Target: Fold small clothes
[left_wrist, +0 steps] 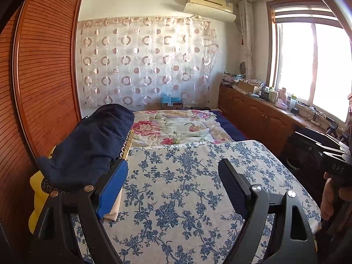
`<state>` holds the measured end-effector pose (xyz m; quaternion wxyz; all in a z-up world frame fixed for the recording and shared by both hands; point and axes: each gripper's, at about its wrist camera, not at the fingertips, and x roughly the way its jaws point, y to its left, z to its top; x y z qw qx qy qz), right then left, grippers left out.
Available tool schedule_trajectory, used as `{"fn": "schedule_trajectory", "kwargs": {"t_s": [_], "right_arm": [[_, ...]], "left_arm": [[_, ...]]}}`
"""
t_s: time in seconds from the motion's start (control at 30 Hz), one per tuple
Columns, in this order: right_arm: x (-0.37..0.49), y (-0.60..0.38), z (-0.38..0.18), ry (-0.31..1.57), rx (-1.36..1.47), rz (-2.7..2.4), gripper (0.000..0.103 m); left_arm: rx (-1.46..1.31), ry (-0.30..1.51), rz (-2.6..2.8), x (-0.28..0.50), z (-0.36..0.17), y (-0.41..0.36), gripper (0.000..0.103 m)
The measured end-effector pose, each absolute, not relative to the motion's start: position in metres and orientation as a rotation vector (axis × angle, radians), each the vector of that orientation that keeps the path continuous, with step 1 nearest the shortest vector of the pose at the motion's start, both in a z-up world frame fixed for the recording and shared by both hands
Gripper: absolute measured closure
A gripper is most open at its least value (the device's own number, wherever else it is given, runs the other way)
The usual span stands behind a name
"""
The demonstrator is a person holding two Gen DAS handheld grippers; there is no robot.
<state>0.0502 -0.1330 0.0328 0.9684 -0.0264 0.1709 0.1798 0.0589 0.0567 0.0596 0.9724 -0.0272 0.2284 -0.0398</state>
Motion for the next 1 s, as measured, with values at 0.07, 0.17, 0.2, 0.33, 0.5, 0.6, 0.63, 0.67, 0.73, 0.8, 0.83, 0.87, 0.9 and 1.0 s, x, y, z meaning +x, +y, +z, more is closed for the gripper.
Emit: {"fn": "schedule_trajectory", "kwargs": {"t_s": [0.07,0.17,0.2,0.33,0.5,0.6,0.63,0.67,0.73,0.8,0.83,0.87,0.9,1.0], "right_arm": [[0.043,-0.131,0.032,0.340,-0.050,0.357,0.016],[0.040,-0.124,0.031,0.336,-0.048,0.351,0.016],[0.038,-0.124,0.031,0.334,-0.048,0.350,0.016],[0.032,-0.120,0.028,0.329,-0.049,0.336,0.016],[0.034,-0.122,0.026,0.330,-0.046,0.330,0.016],[0.034,-0.124,0.026,0.331,-0.046,0.329,0.016],[0.033,-0.124,0.026,0.330,-0.048,0.328,0.016],[0.036,-0.128,0.028,0.330,-0.049,0.329,0.016],[0.036,-0.130,0.030,0.331,-0.050,0.327,0.016],[0.038,-0.134,0.032,0.331,-0.049,0.329,0.016],[0.038,-0.135,0.033,0.331,-0.049,0.326,0.016],[0.038,-0.135,0.033,0.330,-0.050,0.326,0.016],[0.038,-0.137,0.034,0.330,-0.051,0.327,0.016],[0.038,-0.141,0.035,0.328,-0.051,0.327,0.016]], "left_arm": [[-0.048,0.460,-0.076,0.058,0.060,0.054,0.018],[-0.046,0.459,-0.074,0.057,0.060,0.052,0.018],[-0.046,0.458,-0.073,0.057,0.060,0.052,0.018],[-0.047,0.457,-0.068,0.056,0.063,0.052,0.018],[-0.047,0.455,-0.064,0.055,0.066,0.054,0.018],[-0.047,0.454,-0.062,0.055,0.066,0.055,0.018],[-0.047,0.454,-0.061,0.054,0.067,0.055,0.018],[-0.047,0.454,-0.060,0.054,0.066,0.055,0.018],[-0.046,0.453,-0.059,0.054,0.067,0.056,0.018],[-0.046,0.452,-0.058,0.054,0.068,0.057,0.018],[-0.046,0.453,-0.059,0.054,0.067,0.056,0.018],[-0.047,0.452,-0.058,0.053,0.068,0.057,0.018],[-0.046,0.453,-0.057,0.053,0.069,0.058,0.018],[-0.047,0.451,-0.058,0.053,0.069,0.058,0.018]]}}
